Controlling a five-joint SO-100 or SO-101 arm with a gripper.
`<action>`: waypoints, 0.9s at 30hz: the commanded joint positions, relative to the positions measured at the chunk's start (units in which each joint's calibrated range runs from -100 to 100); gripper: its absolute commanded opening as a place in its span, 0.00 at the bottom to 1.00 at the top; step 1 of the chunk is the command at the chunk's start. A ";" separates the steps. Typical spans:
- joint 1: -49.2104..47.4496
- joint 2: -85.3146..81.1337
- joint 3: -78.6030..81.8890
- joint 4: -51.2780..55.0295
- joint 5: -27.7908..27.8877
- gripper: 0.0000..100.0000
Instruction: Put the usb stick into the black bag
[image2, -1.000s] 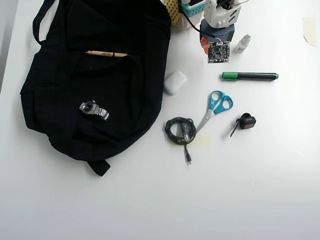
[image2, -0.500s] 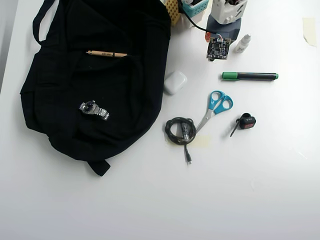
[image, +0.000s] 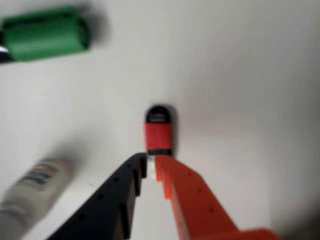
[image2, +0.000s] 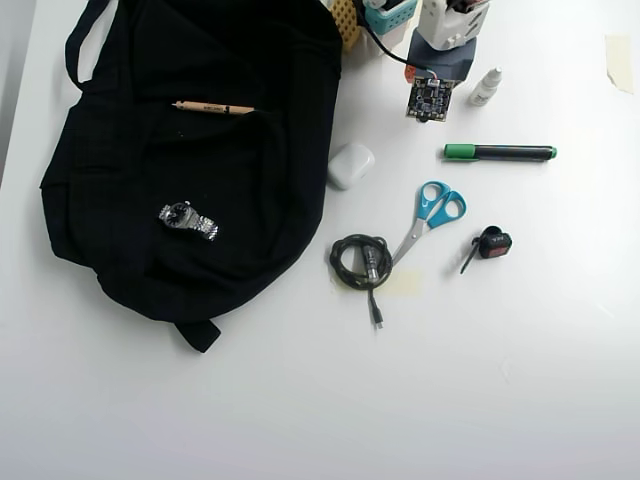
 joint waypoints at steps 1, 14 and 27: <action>-0.09 -0.97 0.30 0.01 -0.24 0.02; -0.32 -0.89 -0.15 -0.59 0.29 0.02; -0.77 0.11 -1.59 -0.68 1.55 0.11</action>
